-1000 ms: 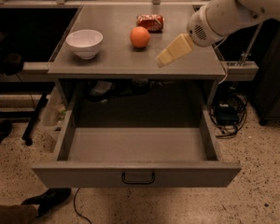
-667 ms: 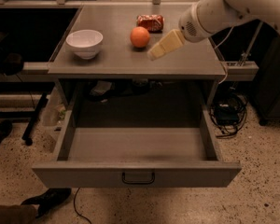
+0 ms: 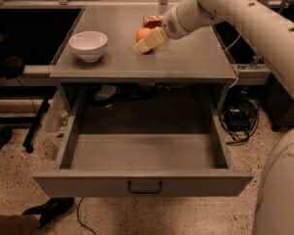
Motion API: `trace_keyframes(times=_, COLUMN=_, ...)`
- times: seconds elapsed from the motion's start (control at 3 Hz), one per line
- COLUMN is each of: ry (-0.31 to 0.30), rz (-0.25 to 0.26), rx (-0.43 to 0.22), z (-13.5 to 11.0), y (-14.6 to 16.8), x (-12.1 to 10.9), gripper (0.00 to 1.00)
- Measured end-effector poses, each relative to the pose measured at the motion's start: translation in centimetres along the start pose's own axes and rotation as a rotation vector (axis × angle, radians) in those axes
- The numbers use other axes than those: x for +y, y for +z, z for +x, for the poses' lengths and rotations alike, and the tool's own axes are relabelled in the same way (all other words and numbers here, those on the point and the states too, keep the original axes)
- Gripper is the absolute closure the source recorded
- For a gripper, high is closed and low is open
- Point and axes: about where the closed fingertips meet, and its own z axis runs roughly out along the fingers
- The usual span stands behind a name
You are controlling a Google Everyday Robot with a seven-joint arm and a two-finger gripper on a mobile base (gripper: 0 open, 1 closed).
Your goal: Place orange into top drawer
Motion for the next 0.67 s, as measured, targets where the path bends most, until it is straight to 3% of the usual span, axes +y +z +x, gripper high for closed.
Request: trace_keyframes(times=0.67, ry=0.012, rz=0.007, rx=0.013, z=0.22, y=0.75, x=-0.41, gripper=0.00)
